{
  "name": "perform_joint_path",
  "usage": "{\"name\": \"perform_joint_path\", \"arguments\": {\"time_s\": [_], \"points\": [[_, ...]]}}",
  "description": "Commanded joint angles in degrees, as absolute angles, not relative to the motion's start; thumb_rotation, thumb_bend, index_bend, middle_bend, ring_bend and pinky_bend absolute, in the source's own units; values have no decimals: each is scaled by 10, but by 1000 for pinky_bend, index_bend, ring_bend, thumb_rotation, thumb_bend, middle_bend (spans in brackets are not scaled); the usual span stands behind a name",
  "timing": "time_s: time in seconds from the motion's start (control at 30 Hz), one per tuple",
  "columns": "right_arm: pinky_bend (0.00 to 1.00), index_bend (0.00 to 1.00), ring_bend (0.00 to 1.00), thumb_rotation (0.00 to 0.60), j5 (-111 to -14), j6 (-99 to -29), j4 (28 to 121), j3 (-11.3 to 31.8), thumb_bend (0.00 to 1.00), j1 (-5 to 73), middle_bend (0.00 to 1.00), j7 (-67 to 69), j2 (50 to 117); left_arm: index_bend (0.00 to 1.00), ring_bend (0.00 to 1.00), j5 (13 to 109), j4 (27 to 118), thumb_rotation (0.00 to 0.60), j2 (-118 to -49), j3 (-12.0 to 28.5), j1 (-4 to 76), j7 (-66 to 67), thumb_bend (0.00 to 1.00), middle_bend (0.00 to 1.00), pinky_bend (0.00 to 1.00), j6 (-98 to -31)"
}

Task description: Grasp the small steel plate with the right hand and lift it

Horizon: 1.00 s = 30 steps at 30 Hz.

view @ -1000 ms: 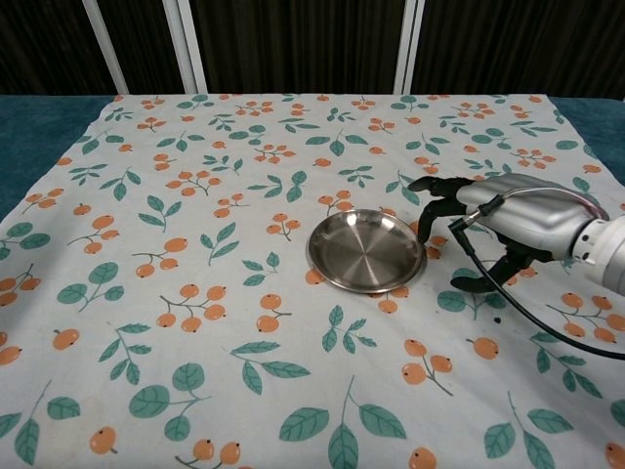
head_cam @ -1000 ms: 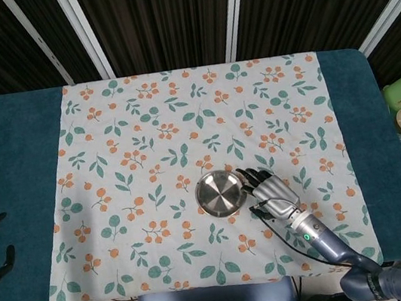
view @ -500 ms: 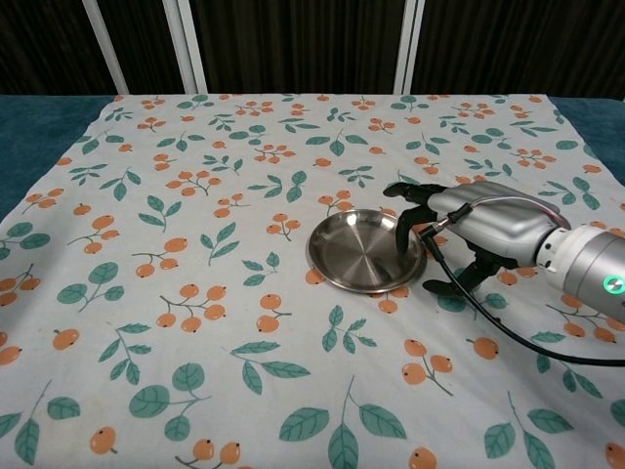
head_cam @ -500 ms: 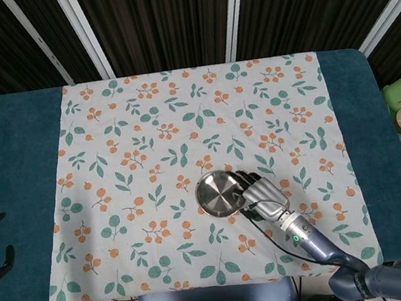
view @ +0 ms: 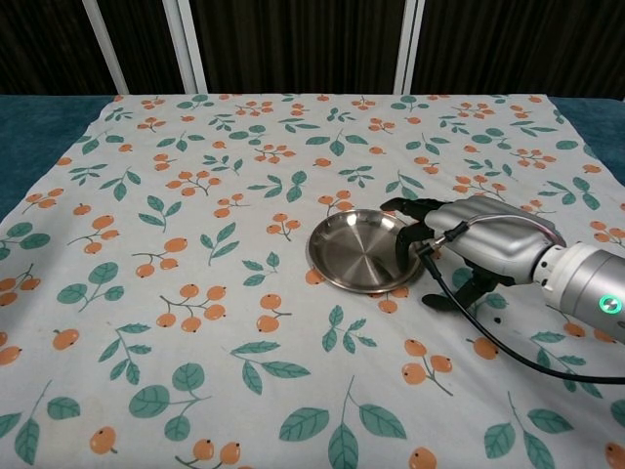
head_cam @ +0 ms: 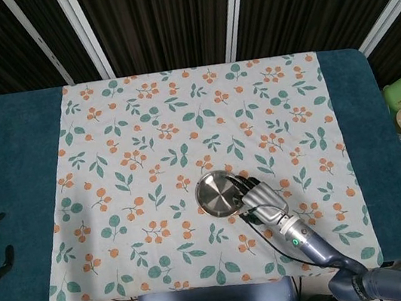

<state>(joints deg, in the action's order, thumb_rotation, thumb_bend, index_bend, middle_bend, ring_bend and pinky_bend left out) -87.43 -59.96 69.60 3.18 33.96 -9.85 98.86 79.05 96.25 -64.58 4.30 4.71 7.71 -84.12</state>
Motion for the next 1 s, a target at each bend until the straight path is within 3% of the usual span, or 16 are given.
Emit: {"name": "perform_joint_path", "arguments": {"time_s": [0.03,0.3,1.0], "points": [[240,450,105,600,-876,-602,692,30,377,340,53,-97,992,165,52,790,963,600,-646,43,47,77,443,2,0,-841],[240,506,108,600,-883,-607,682,29,399,345,62,-87,1004,165,52,789,963,600,-646,44,47,76,443,2,0,-842],[240,529,109,600,-875,-597,660,37,408,362,62,-90,1035,165,53,782,967,600,-645,47,47,79,443,2,0,-842]]}}
